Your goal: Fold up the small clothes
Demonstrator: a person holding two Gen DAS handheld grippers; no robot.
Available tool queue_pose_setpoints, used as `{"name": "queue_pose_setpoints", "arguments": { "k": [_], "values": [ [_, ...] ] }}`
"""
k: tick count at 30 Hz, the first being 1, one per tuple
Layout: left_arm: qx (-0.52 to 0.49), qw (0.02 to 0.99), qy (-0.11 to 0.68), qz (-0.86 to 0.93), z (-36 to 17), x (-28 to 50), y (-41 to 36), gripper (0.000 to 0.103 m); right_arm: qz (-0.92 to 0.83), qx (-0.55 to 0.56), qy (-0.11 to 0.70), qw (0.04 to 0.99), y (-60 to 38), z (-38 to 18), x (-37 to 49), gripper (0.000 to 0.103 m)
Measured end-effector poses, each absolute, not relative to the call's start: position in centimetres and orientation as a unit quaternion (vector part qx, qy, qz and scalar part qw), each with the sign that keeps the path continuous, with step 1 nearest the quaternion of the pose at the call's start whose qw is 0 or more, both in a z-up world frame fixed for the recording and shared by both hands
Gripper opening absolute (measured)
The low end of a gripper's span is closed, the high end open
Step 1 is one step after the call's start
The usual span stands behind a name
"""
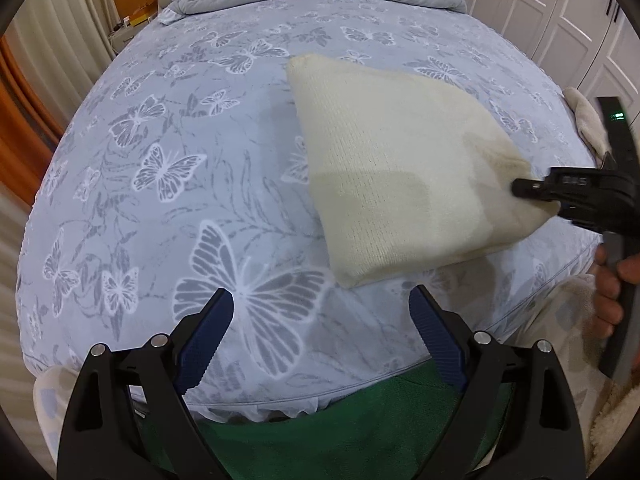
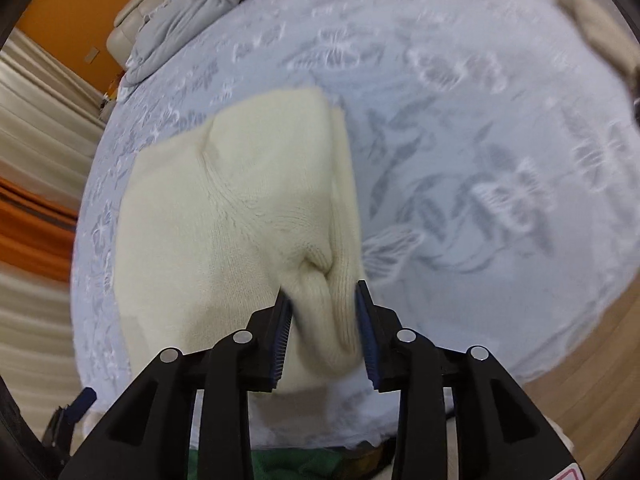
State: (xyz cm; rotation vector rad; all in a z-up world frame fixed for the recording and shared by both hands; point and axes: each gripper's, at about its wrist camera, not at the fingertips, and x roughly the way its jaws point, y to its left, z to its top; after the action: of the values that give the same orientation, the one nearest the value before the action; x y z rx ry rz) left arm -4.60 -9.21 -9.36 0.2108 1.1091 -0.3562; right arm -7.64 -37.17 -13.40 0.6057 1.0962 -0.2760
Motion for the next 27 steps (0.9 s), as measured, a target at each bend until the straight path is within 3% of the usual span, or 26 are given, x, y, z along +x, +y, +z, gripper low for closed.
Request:
{"name": "queue_pose_setpoints", "arguments": {
  "k": [10, 13, 17, 21, 25, 27],
  "values": [
    [0.091, 0.829, 0.531, -0.150, -9.7, -4.2, -8.2, 0.087, 0.000, 0.213, 0.456, 0.864, -27.8, -5.5, -5.1, 0.033],
    [0.092, 0.831, 0.530, -0.146, -9.6, -4.3, -7.7, 0.087, 0.039, 0.208, 0.490, 0.846, -25.1, -7.7, -3.4, 0.033],
    [0.093, 0.831, 0.532, -0.132, -9.8, -4.3, -6.5, 0.088, 0.025, 0.169, 0.602, 0.780, -22.6, -17.8, -1.6, 0.027],
    [0.089, 0.826, 0.544, -0.119, -10.4, -4.2, -5.4, 0.088, 0.027, 0.220, 0.576, 0.787, -24.3, -15.9, -2.7, 0.025],
    [0.079, 0.829, 0.542, -0.113, -10.1, -4.0, -4.6, 0.088, -0.044, 0.262, 0.482, 0.835, -31.3, -9.9, -5.8, 0.033],
    [0.066, 0.828, 0.545, -0.112, -10.2, -3.7, -4.6, 0.089, -0.082, 0.280, 0.471, 0.832, -34.6, -9.3, -6.6, 0.035]
  ]
}}
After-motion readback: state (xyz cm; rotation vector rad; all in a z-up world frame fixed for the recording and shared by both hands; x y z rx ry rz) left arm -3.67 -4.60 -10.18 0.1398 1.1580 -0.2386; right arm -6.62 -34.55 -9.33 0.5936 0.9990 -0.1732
